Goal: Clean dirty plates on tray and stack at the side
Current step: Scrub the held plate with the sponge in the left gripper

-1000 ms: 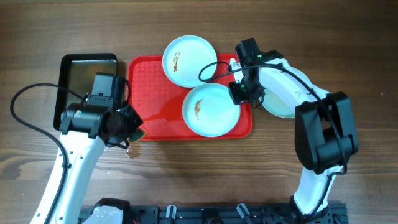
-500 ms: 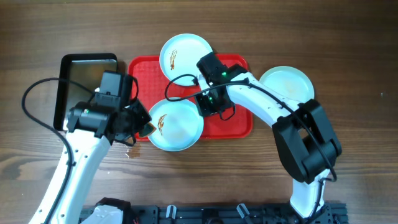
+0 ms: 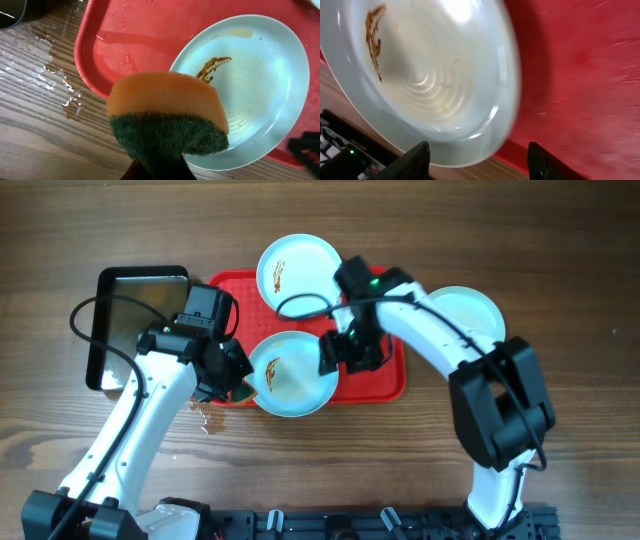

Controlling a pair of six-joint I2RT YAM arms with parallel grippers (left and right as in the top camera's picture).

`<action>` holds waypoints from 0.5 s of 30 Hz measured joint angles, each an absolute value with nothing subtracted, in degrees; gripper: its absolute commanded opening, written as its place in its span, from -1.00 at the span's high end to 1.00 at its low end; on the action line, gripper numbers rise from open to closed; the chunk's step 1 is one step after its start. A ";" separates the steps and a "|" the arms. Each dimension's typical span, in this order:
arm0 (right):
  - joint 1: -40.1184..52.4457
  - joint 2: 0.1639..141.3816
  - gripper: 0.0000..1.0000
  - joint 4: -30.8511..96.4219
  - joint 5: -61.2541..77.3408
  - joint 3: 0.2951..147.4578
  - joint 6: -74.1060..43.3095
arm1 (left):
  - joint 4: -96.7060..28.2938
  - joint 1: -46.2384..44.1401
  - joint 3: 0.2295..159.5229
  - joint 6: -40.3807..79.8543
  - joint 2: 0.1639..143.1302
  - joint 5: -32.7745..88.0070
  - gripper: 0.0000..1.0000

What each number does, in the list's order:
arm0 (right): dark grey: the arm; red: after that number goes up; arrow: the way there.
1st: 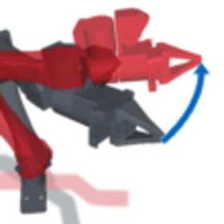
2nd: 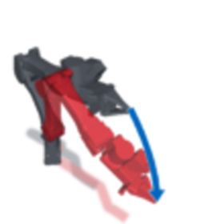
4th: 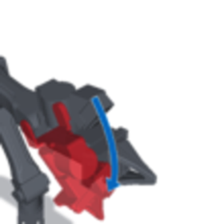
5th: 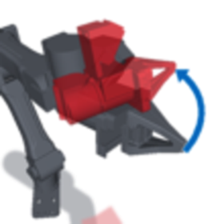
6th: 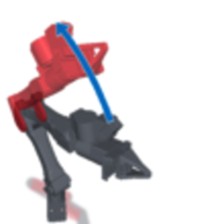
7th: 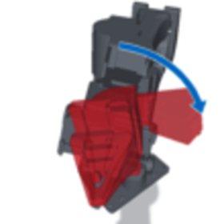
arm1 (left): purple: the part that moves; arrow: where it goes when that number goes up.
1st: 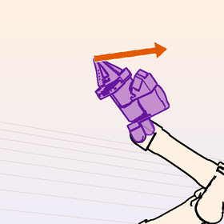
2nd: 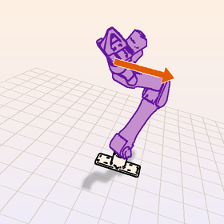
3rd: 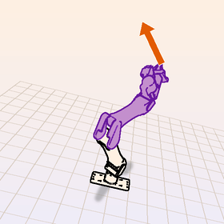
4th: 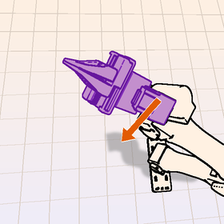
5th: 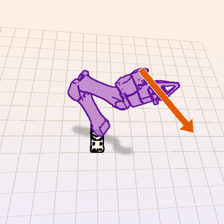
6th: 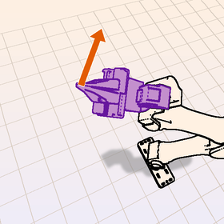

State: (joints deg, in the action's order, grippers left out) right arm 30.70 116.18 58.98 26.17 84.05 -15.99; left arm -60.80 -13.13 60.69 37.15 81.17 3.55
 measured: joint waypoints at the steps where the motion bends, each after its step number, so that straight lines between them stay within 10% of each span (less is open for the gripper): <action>1: 31.90 116.18 0.01 58.78 25.85 83.46 -17.39 | -60.75 -13.13 60.69 37.10 81.17 3.55 0.92; 15: 34.68 116.18 0.60 55.72 12.78 81.41 -39.20 | -60.75 -13.13 60.69 36.05 81.17 3.55 0.92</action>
State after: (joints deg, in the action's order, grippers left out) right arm 34.68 116.18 55.72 12.78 81.41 -39.20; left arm -60.75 -13.13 60.69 36.05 81.17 3.55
